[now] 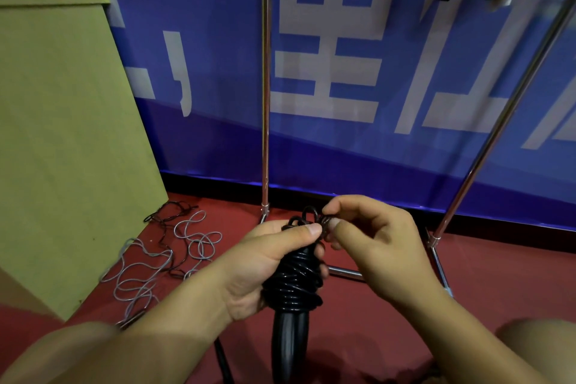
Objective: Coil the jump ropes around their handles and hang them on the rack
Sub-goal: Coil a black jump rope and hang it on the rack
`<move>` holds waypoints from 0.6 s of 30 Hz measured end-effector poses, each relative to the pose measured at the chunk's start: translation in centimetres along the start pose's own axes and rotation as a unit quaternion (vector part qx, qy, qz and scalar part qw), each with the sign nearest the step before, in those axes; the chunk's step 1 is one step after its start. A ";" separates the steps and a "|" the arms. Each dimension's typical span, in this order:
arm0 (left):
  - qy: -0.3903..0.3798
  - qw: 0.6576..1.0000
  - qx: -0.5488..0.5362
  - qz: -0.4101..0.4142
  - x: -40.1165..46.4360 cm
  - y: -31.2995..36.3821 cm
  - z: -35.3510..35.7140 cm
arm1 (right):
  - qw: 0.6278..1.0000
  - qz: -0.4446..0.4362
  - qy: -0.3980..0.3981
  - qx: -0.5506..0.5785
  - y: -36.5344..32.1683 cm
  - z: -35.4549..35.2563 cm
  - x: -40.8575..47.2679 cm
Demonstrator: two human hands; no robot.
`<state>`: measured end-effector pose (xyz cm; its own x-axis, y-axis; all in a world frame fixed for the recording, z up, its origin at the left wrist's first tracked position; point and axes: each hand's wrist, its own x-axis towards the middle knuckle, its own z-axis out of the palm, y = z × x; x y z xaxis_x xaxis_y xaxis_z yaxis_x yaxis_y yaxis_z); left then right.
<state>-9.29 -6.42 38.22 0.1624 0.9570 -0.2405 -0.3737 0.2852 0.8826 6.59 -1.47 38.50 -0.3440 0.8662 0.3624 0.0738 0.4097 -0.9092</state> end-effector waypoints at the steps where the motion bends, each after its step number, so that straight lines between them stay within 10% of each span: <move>1: 0.002 1.000 0.019 0.013 0.0 0.0 0.1 | 0.999 0.024 -0.005 0.027 -0.1 -0.1 0.1; 8: 0.014 0.991 0.108 0.078 0.4 -0.7 0.1 | 0.968 0.188 -0.033 0.163 0.1 -0.2 0.7; 18: 0.041 0.995 0.063 0.063 0.2 -0.4 0.4 | 0.965 0.175 -0.059 0.189 0.9 0.1 0.7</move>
<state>-8.69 -6.36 37.95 0.0442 0.9872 -0.1532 -0.2686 0.1594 0.9500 6.36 -0.56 37.94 -0.4655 0.8849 0.0148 -0.1340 -0.0539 -0.9895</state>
